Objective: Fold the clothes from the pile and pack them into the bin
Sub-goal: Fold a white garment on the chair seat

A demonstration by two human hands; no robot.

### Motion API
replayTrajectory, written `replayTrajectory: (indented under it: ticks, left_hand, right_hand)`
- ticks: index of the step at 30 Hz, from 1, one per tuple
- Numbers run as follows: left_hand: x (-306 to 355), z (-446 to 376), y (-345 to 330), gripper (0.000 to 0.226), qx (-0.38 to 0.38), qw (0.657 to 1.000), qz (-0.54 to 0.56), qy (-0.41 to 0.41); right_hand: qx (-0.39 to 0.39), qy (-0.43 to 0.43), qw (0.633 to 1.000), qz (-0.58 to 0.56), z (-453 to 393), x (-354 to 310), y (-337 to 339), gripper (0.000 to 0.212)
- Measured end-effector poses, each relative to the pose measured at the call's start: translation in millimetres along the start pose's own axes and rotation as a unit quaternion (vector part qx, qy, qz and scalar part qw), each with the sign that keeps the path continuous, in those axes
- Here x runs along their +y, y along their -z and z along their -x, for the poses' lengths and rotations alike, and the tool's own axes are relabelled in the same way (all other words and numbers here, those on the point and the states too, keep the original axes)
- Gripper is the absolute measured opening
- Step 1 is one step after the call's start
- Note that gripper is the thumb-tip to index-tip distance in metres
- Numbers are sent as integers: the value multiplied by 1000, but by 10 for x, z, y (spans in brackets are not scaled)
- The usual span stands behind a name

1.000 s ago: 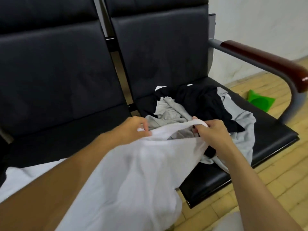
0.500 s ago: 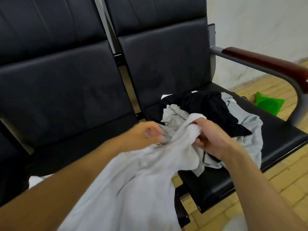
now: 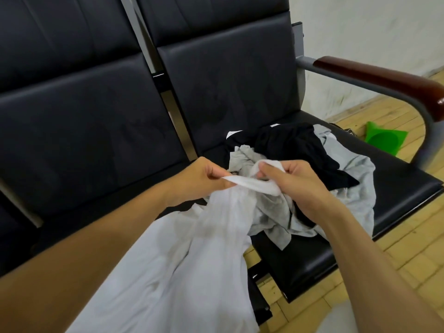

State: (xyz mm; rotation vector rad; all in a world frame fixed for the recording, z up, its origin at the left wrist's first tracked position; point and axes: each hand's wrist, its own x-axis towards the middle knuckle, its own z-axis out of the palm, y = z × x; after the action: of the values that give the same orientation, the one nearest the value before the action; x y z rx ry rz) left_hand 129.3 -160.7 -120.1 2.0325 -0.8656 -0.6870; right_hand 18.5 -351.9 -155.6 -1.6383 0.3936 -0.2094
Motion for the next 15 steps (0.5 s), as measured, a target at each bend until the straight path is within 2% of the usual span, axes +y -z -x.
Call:
replayTrajectory:
  ticks: [2,3,5,7,10,12,15]
  left_hand:
    - [54,30,-39,17,-11,997,78,21]
    - [93,39,-52,19,-5,988,148,31]
    - [175,66,-66,25,1,957,287,52]
    - [247,78,-54,19,6,922,379,78]
    - [242,93,9,11,22,896,432,101]
    - [197,93,59,8,28,888,446,112]
    - [169,91,110,24,50,882,452,126]
  right_hand:
    - [20,14,998,-60,7,-89,-33,34]
    - [0,9,994,-106,20,-131,-46,35]
    - [-95,-24,974,-203,68,-189,-64,39]
    - [-181,-61,954,-230,114,-194,-65,47]
    - [-275,-69,950,-129,145,-137,-59,52]
    - [-333,-68,940,-29,153,-93,-33,65]
    - [-379,-98,918,63,159,-24,10,55]
